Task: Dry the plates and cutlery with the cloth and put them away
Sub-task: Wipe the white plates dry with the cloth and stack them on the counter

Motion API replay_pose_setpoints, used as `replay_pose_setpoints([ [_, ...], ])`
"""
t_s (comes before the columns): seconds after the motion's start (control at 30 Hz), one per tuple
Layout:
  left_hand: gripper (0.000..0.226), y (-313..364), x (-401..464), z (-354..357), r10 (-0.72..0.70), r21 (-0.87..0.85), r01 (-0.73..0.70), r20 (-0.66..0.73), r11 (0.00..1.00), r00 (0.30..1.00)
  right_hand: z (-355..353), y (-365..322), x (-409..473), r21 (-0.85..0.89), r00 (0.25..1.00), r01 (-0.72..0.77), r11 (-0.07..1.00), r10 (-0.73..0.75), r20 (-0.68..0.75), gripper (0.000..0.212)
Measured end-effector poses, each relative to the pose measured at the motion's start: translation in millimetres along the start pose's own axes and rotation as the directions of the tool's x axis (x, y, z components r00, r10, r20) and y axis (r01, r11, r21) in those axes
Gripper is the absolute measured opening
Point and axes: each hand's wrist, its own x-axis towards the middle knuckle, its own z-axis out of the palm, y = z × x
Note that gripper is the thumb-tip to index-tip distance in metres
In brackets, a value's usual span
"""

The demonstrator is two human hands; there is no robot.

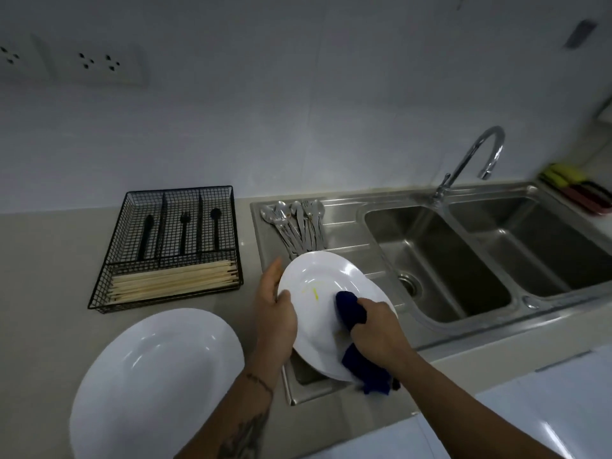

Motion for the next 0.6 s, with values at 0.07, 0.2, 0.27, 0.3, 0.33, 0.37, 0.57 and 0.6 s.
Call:
replay_pose_setpoints([
  [0.07,0.062,7,6,-3,-0.010,-0.003,0.010,0.053,1.000,0.999,10,-12,-9,-0.094,0.997,0.073,0.993,-0.070,0.030,0.029],
  [0.2,0.062,29,16,-10,-0.026,-0.041,0.033,0.142,0.999,0.990,19,-34,-28,-0.165,0.893,0.448,0.879,-0.447,0.047,0.059],
  [0.27,0.062,42,19,-18,-0.057,-0.062,0.076,0.258,0.995,0.965,17,-37,-26,-0.256,0.817,0.568,0.782,-0.574,0.061,0.061],
  [0.3,0.062,49,20,-23,-0.067,-0.078,0.096,0.313,0.992,0.947,15,-36,-22,-0.336,0.797,0.584,0.739,-0.600,0.065,0.061],
  [0.33,0.062,56,20,-27,-0.075,-0.098,0.116,0.348,0.988,0.934,13,-35,-17,-0.423,0.795,0.567,0.707,-0.604,0.056,0.062],
  [0.37,0.062,63,20,-32,-0.079,-0.116,0.129,0.362,0.985,0.929,11,-33,-12,-0.497,0.806,0.528,0.689,-0.590,0.039,0.063],
  [0.57,0.059,87,17,-53,-0.046,-0.255,0.116,0.267,0.960,0.963,15,-42,-7,-0.577,0.897,0.216,0.788,-0.393,-0.201,0.069],
  [0.6,0.059,88,17,-56,-0.046,-0.269,0.114,0.248,0.956,0.968,18,-46,-14,-0.553,0.900,0.202,0.808,-0.376,-0.221,0.070],
])
